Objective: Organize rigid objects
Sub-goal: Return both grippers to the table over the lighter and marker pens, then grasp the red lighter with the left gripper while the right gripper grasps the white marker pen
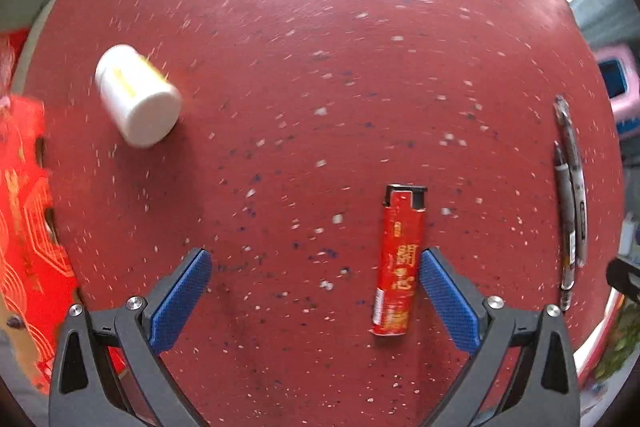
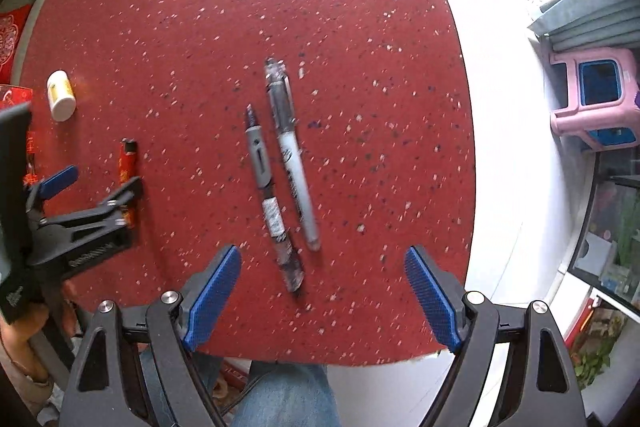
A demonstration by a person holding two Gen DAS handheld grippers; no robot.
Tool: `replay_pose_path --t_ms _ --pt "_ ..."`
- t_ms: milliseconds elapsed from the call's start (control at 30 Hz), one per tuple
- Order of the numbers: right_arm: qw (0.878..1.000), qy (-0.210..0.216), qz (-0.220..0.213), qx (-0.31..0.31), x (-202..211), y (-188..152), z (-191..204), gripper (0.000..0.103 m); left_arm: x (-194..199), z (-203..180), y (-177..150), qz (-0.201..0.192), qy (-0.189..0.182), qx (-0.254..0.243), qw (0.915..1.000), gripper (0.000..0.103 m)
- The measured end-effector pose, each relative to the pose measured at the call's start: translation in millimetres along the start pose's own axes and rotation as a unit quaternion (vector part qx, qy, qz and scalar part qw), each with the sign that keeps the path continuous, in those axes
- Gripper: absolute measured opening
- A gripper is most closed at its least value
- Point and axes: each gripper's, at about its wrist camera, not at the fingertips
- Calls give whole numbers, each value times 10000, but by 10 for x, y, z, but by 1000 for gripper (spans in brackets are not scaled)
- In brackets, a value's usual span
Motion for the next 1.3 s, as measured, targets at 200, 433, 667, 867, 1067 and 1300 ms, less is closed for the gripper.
replay_pose_path --t_ms 200,433,667,867,1067,1300 --pt "9993 -272 -109 248 -226 240 -24 85 10 -148 -18 -22 108 -50 9999 103" --pt "9975 -194 -110 673 -356 286 67 85 8 -300 19 -41 -60 -24 10000 103" --pt "9930 -512 -318 1020 -354 306 231 77 -31 -257 -14 -117 -219 71 9997 103" --pt "9846 -625 -476 1564 -264 266 510 58 -2 -133 -294 -136 -208 174 9995 103" --pt "9814 -601 -281 1802 -269 322 610 11 26 -111 -196 48 -232 212 9995 97" --pt "9882 -107 -205 1513 -149 258 545 11 196 -303 -225 182 -340 -361 9986 42"
Point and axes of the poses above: each gripper's, at about its wrist camera, not at the fingertips, and x roughly against the way its jaws point, z to its left, y to its top, and after that the axes turned 4 degrees about -y, right-handed
